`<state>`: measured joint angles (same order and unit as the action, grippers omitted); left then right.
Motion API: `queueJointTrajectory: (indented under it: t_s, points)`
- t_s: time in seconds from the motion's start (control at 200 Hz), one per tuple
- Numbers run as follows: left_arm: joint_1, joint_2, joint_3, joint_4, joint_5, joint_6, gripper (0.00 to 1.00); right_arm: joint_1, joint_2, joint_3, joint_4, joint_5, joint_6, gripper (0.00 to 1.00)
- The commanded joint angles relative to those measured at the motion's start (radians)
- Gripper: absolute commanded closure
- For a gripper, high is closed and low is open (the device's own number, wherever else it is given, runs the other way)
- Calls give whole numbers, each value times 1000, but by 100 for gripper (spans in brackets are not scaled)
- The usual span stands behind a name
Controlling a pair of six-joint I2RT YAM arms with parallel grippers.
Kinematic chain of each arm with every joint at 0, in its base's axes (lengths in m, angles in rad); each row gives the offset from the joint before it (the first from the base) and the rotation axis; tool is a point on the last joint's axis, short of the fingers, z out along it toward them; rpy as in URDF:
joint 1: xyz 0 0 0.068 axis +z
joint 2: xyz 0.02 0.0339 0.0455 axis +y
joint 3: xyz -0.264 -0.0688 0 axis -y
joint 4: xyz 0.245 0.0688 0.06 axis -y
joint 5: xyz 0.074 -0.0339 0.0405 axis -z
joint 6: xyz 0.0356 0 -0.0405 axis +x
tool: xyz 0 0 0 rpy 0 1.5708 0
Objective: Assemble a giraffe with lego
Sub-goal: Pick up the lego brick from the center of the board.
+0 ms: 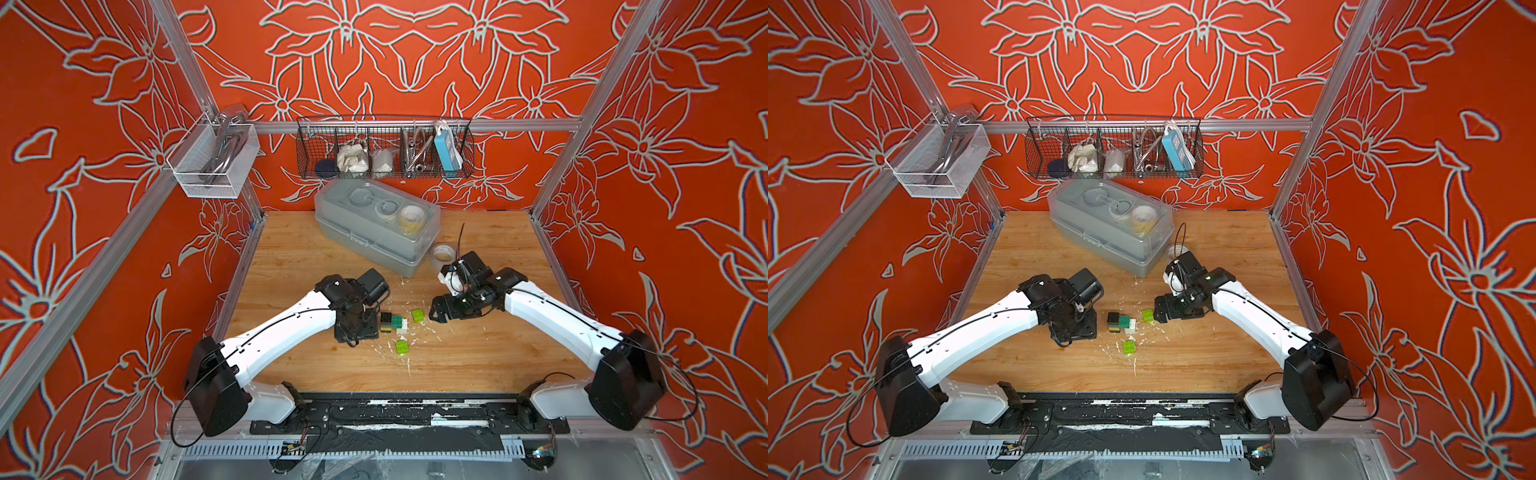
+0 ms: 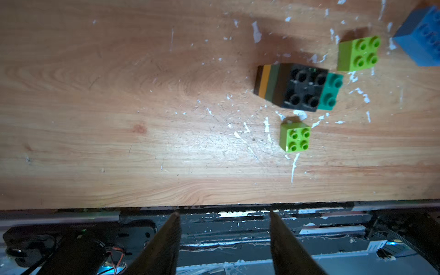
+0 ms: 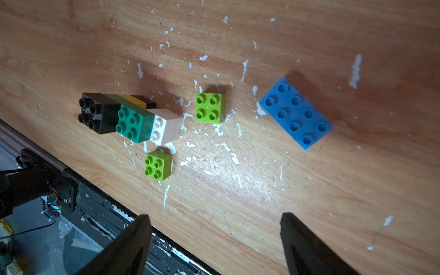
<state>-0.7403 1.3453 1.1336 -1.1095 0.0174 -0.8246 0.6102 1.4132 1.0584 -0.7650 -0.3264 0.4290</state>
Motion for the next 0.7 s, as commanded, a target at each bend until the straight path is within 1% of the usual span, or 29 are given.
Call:
queueJointTrajectory:
  t_s: [0.0, 0.05, 0.12, 0.23, 0.315, 0.47, 0.606, 0.696]
  points:
    - [11, -38, -35, 25, 20, -3, 23, 33, 72, 67, 47, 43, 58, 12]
    - [24, -60, -43, 33, 35, 8, 15, 46, 103, 94, 37, 60, 68, 12]
    - [40, -107, -44, 44, 46, 30, 7, 67, 139, 132, 13, 81, 77, 12]
    - [42, -202, -61, 75, 36, 97, 1, 108, 192, 159, 0, 133, 97, 12]
    - [41, -280, -95, 101, 55, 149, 0, 137, 216, 158, 12, 166, 122, 12]
    - [34, -459, -154, 133, 96, 174, 0, 180, 270, 179, 23, 193, 162, 14]
    - [20, -532, -162, 102, 88, 196, 0, 192, 323, 192, 34, 206, 180, 16]
    - [21, -571, -189, 122, 85, 193, 0, 191, 354, 206, 32, 218, 177, 16]
